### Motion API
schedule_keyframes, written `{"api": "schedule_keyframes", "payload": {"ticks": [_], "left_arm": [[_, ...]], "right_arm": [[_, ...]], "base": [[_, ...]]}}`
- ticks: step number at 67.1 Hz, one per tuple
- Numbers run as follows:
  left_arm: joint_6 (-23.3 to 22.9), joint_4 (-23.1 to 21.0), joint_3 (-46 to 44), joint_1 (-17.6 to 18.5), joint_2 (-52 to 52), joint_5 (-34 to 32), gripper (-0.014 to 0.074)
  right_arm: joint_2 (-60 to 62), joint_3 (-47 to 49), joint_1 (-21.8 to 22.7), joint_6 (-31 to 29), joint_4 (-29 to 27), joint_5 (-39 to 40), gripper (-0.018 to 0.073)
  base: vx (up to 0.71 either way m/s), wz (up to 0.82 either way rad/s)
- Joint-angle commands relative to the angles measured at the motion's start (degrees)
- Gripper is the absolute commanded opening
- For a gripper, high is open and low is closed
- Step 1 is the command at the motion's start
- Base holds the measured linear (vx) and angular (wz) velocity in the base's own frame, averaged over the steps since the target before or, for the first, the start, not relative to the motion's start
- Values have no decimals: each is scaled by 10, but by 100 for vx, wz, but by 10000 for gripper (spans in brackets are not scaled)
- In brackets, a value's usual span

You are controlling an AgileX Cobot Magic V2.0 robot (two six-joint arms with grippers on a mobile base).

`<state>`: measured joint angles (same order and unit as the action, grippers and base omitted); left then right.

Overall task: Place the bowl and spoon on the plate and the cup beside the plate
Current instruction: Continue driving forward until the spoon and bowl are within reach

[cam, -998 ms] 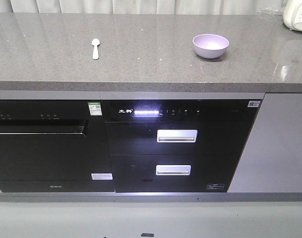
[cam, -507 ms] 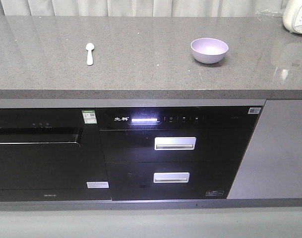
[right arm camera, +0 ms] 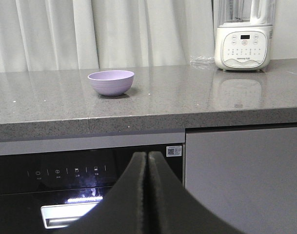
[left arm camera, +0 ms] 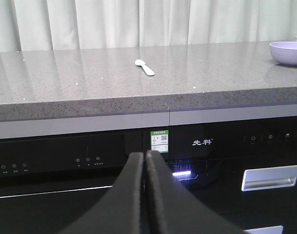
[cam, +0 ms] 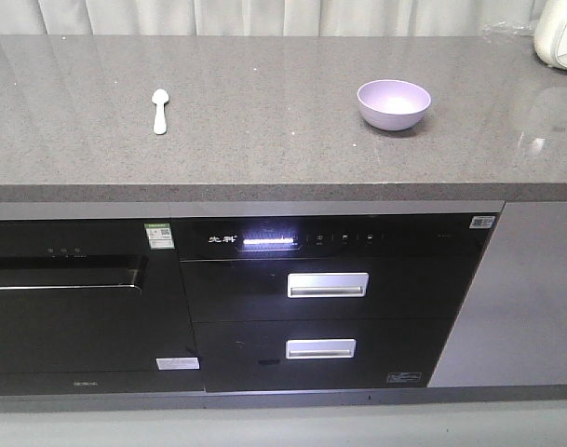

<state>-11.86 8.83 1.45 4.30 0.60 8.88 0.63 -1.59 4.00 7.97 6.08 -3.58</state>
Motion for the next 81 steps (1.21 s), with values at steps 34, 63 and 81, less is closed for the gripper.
{"api": "schedule_keyframes", "payload": {"ticks": [34,63,81], "left_arm": [[-3,0,-4,-1,7,-44,-6],[-3,0,-4,-1,7,-44,-6],[-3,0,-4,-1,7,-44,-6]], "right_arm": [[5,-3,4,-2,2,45,-3],[5,-3,4,-2,2,45,-3],[5,-3,4,-2,2,45,-3]], "base": [[8,0],[8,1],[7,-2]]}}
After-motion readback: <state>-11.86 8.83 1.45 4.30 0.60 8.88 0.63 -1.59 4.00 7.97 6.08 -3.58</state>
